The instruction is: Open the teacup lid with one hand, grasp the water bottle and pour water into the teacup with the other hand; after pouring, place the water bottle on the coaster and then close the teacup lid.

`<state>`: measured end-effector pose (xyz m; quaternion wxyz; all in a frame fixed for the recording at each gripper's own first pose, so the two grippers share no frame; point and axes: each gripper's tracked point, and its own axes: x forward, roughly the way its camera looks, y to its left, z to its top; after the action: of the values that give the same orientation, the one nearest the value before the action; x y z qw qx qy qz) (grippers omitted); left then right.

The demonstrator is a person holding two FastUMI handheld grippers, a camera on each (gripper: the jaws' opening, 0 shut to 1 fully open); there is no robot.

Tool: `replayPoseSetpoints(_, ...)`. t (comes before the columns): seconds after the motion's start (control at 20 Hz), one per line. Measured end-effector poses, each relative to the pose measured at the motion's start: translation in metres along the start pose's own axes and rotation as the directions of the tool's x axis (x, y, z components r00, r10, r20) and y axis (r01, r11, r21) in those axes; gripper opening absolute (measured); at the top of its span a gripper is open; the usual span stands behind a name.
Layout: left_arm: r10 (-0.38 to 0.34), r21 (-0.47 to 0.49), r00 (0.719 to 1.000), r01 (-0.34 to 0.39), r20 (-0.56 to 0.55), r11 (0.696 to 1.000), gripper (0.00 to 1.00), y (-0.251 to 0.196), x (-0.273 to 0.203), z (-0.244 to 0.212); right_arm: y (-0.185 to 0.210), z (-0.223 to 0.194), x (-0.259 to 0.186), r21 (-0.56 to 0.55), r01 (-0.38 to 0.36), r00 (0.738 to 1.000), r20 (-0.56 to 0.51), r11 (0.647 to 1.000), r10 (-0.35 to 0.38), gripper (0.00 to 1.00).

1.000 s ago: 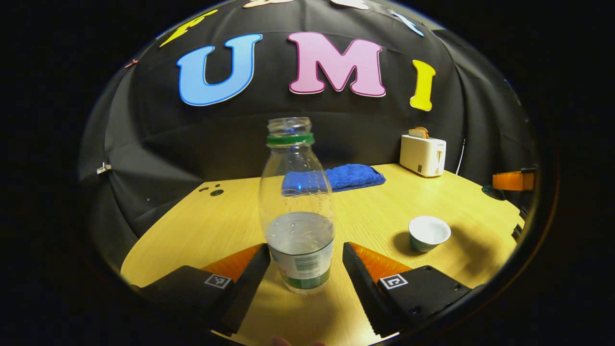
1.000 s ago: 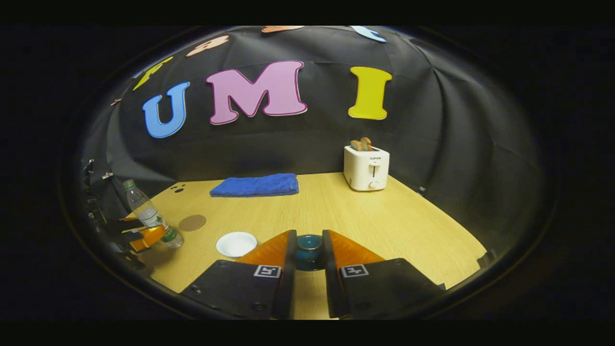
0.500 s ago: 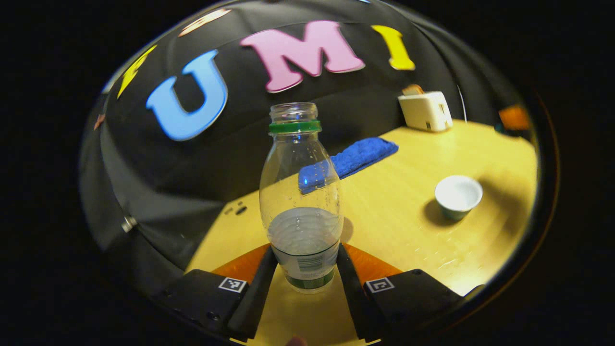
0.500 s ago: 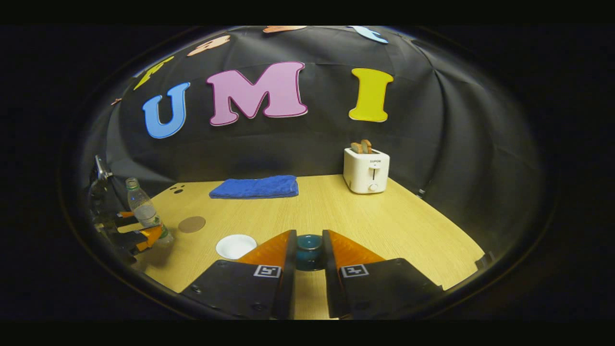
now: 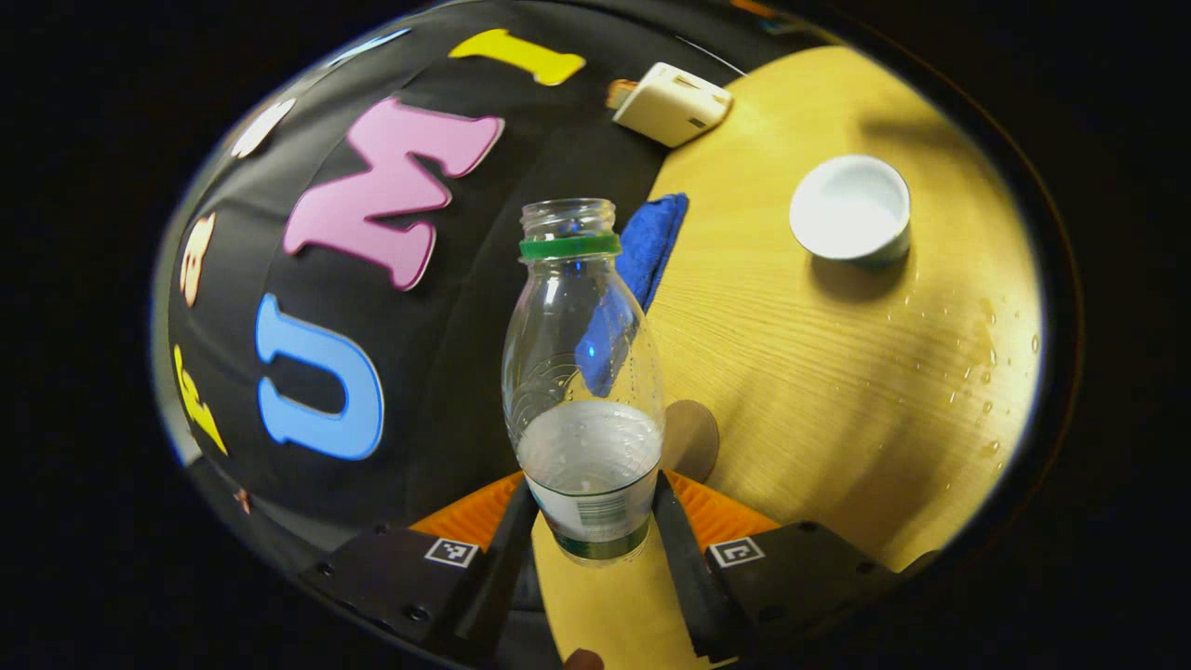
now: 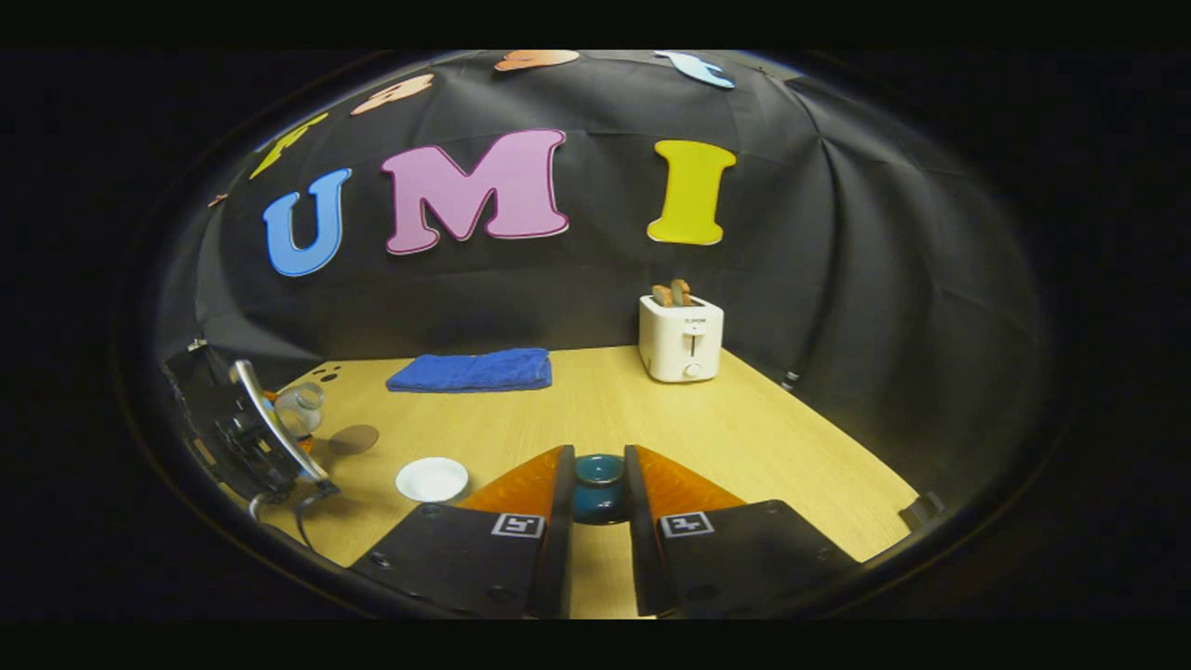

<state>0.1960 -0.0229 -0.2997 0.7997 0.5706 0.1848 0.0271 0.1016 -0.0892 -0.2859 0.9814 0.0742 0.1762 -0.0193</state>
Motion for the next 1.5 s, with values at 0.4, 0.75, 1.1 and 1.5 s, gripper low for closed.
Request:
replayPoseSetpoints(0.4, 0.046, 0.259, 0.999, -0.046, 0.005, 0.965, 0.75, -0.008, 0.001, 0.021, -0.019, 0.001, 0.0, 0.001, 0.02, 1.0, 0.006, 1.0, -0.02, 0.3)
replayPoseSetpoints(0.75, 0.051, 0.403, 0.998, -0.06, 0.033, 0.913, 0.75, -0.01, 0.001, 0.028, -0.022, 0.001, 0.004, 0.004, 0.004, 1.0, 0.017, 1.0, -0.004, 0.3)
replayPoseSetpoints(1.1, 0.069, 0.494, 0.996, -0.091, 0.064, 0.864, 0.75, -0.012, 0.001, 0.028, -0.027, 0.0, 0.002, 0.026, -0.004, 1.0, 0.026, 1.0, 0.003, 0.3)
replayPoseSetpoints(1.5, 0.098, 0.566, 0.989, -0.142, 0.108, 0.812, 0.75, -0.006, 0.008, 0.033, -0.038, 0.0, 0.0, 0.029, -0.001, 0.999, 0.034, 1.0, 0.0, 0.3)
